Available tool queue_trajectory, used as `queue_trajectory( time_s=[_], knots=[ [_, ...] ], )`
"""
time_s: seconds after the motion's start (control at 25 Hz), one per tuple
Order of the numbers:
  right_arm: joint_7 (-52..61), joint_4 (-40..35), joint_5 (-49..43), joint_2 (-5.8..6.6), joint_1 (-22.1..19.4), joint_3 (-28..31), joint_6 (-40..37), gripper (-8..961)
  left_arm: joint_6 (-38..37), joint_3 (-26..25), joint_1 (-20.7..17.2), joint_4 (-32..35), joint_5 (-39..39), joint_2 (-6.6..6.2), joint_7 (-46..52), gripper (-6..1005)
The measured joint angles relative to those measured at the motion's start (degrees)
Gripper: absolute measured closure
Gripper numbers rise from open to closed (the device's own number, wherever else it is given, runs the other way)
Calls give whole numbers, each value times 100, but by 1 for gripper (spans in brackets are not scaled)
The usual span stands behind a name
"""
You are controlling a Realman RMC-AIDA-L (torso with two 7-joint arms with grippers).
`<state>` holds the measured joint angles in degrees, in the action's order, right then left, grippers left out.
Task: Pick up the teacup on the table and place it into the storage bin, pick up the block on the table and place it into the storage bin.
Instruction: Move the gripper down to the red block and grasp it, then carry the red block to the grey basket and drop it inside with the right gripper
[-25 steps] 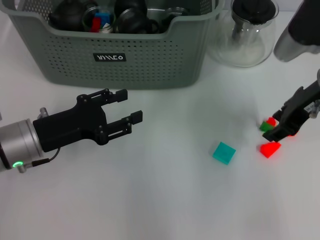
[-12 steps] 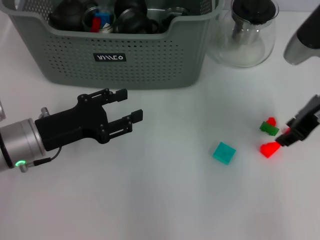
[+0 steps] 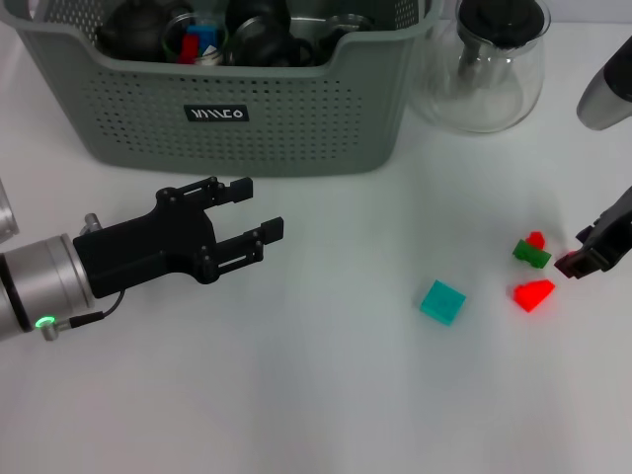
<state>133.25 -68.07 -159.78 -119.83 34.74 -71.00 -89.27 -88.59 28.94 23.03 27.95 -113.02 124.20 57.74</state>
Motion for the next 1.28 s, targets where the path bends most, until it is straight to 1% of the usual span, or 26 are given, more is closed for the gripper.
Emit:
queue_trajectory(
  time_s=[0.32, 0.6, 1.04, 1.28],
  knots=[
    [-19, 321, -1, -19, -2, -44, 341, 458, 54, 2, 0, -1, -3, -1, 0, 338],
    [-19, 572, 0, -20, 25, -69, 379, 457, 70, -2, -11, -8, 3, -2, 0, 338],
    [-6, 573, 0, -14, 3, -68, 392, 470, 71, -3, -24, -9, 8, -1, 0, 339],
    [-4, 585, 0, -16, 18, -68, 352, 599, 70, -2, -26, -8, 8, -1, 0, 339]
  ],
)
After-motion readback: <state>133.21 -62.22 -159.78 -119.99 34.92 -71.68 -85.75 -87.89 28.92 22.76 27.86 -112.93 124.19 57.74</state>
